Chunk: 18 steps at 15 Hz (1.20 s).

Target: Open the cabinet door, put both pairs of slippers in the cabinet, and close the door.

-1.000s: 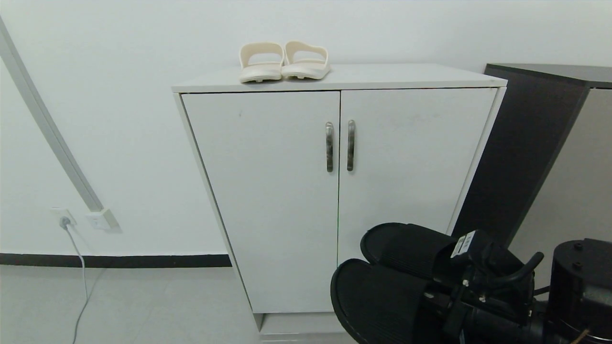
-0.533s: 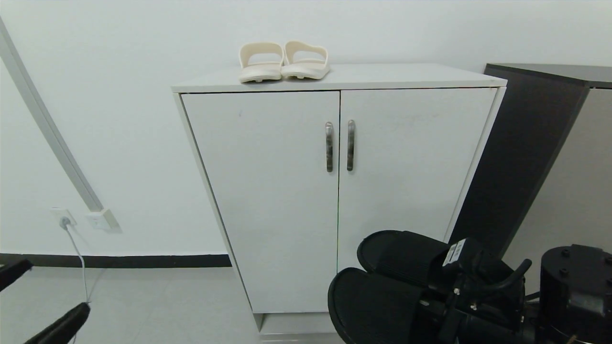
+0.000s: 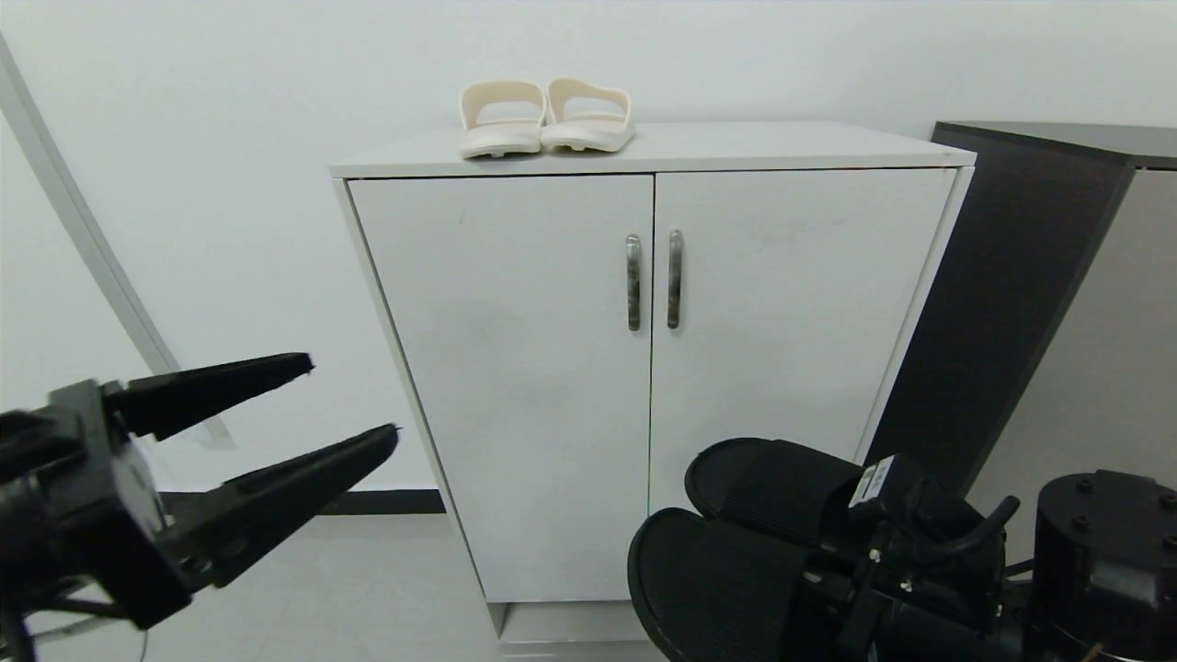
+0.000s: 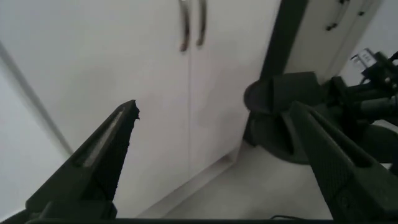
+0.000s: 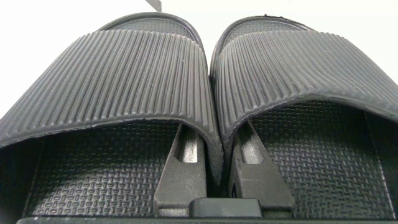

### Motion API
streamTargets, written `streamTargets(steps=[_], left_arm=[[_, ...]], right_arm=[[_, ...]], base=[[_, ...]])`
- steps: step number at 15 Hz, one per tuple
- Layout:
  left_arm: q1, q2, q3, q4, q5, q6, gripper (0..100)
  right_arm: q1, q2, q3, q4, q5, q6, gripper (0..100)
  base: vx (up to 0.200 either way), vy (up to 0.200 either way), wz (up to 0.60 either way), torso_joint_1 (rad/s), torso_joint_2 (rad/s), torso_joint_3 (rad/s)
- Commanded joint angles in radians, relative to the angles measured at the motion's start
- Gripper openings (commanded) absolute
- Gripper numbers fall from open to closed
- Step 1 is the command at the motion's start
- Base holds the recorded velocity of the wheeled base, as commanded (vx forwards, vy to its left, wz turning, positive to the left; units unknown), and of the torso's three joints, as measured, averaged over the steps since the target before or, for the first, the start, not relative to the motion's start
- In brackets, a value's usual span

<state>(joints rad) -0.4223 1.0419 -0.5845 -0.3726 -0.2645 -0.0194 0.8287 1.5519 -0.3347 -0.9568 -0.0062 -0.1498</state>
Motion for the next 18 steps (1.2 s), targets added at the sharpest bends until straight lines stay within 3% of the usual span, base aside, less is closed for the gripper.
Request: streamTargets(steps=[1,3,7,9,11,12,13,18], left_arm=[[-0.070,0.130,-0.087,0.000,0.007,-0.014,100],[-0.118,0.237,-0.184,-0.006,0.004,-0.073,100],[-0.184,0.426,-0.278,-0.166,0.002,-0.128,100],[-0.204,0.500,-0.348,-0.170,-0.007,-0.175,100],[-0.204,0.546,-0.387,-0.174,-0.035,-0.177,100],[-0.204,0.592,-0.443,-0.169,-0.098,-0.192,100],[-0.204,0.626,-0.477,-0.169,-0.119,-0.217,100],[-0.196,0.780,-0.658,-0.167,-0.130,-0.261,100]], right_arm=[[0.000,0.004,0.000,0.000,0.000,-0.001,0],[0.000,0.007,-0.001,0.000,0.000,0.001,0],[0.000,0.005,0.002,0.000,-0.003,0.001,0],[0.000,0.005,0.002,0.000,-0.003,0.001,0],[-0.002,0.004,0.002,0.000,-0.003,0.001,0],[-0.002,0.004,0.003,0.000,-0.003,0.001,0],[-0.002,0.004,0.003,0.000,-0.003,0.003,0],[-0.002,0.008,0.008,0.001,-0.003,0.001,0]], base=[[0.000,0.000,0.00,0.000,0.00,0.000],[0.000,0.000,0.00,0.000,0.00,0.000],[0.000,0.000,0.00,0.000,0.00,0.000],[0.000,0.000,0.00,0.000,0.00,0.000],[0.000,0.000,0.00,0.000,0.00,0.000],[0.000,0.000,0.00,0.000,0.00,0.000],[0.000,0.000,0.00,0.000,0.00,0.000],[0.000,0.000,0.00,0.000,0.00,0.000]])
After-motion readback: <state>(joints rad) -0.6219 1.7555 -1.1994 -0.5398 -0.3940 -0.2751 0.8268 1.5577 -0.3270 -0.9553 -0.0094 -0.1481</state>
